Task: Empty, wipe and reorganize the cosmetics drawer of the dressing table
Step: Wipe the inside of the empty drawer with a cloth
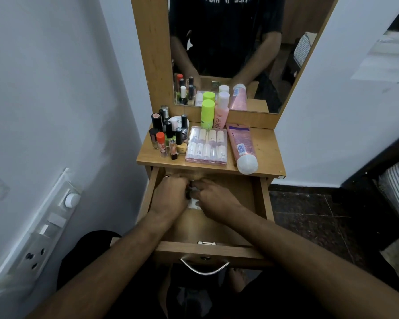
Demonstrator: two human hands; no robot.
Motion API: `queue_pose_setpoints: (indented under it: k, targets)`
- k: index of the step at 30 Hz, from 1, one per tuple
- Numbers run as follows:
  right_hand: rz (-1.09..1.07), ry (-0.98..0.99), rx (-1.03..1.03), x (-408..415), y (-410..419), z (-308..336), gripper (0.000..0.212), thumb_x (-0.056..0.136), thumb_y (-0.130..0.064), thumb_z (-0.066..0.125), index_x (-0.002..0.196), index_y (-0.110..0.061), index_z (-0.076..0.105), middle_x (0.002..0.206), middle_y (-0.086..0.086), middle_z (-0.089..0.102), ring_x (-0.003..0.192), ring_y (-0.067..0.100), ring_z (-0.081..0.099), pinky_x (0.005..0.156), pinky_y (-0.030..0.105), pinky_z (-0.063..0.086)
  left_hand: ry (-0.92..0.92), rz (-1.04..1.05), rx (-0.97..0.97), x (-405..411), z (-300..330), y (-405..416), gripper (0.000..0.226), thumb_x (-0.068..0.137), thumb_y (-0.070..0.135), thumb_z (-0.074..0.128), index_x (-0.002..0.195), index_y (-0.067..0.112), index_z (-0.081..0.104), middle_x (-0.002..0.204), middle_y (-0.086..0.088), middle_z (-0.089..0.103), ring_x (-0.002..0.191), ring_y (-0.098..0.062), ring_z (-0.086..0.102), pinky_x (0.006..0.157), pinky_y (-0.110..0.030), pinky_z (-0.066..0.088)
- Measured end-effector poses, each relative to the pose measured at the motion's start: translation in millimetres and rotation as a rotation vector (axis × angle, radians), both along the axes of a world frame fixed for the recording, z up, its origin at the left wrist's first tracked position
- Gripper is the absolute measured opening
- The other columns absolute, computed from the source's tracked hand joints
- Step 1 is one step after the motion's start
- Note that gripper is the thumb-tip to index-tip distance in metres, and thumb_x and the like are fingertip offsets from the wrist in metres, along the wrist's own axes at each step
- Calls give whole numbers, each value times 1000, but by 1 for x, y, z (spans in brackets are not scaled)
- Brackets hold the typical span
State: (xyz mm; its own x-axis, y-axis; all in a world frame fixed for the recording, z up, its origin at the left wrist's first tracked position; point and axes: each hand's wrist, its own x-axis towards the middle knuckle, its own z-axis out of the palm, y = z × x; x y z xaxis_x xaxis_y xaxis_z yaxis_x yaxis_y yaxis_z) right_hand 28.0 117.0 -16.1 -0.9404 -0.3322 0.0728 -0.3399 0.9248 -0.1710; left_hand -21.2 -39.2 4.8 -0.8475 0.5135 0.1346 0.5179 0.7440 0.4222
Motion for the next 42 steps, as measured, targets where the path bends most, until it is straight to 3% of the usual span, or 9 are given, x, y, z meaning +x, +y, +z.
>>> queue_pose_setpoints:
  k: [2,8,14,17,23,31,33,37,42]
  targets:
    - [-13,66,7,-14,-6,-5,35,85,-5,71,118,-15,74,135,10,62,129,33,53,99,48,52,13,5,-16,-9,-1,-1,21,89,9,63,107,15,73,107,-6,74,95,-21,69,82,-34,58]
    - [-61,154,31,-31,-15,-14,26,84,-8,73,109,-10,77,139,12,60,133,36,50,103,45,48,-8,-7,-122,-28,-8,-1,28,87,17,69,115,14,71,117,-7,71,104,-23,66,90,-33,52]
    - [-158,110,-16,-23,-8,-9,33,89,-5,64,120,-12,73,139,9,60,129,32,53,99,44,52,-48,-40,-188,-29,-18,12,33,91,12,64,124,13,66,127,-9,64,114,-28,61,94,-41,55]
    - [-225,97,-7,-16,-1,-6,31,86,-6,66,116,-13,74,131,7,65,118,32,60,91,42,54,-32,-84,-147,-24,-18,24,32,87,11,68,119,15,68,121,-7,68,111,-24,64,95,-33,51]
    - [-427,175,6,-6,15,-5,19,66,-15,89,83,-14,80,81,5,77,72,26,73,66,36,61,-82,-100,-85,-11,-17,57,32,82,9,66,114,10,69,113,-13,71,101,-31,66,85,-35,51]
    - [-628,145,58,0,28,-6,16,66,-8,90,76,-11,78,70,8,74,58,26,71,53,35,59,-115,-53,72,5,-25,89,32,86,14,64,118,11,67,117,-13,70,104,-31,66,87,-37,51]
    - [-644,108,62,2,29,-6,13,73,-8,86,84,-10,79,78,10,76,66,28,73,59,38,61,-97,-69,81,7,-27,91,31,87,15,63,118,11,67,116,-12,71,102,-30,67,86,-36,52]
    - [-677,81,36,10,42,-7,22,96,-11,62,115,-12,72,112,11,73,100,29,70,88,41,58,-118,-148,130,12,-31,95,36,86,13,65,122,12,65,119,-11,70,105,-29,66,90,-36,53]
    - [-657,111,82,25,54,-10,27,95,-18,64,122,-20,67,116,3,71,107,21,67,98,40,54,-125,-201,140,16,-33,101,46,85,9,66,131,12,58,130,-11,64,116,-28,60,97,-37,52]
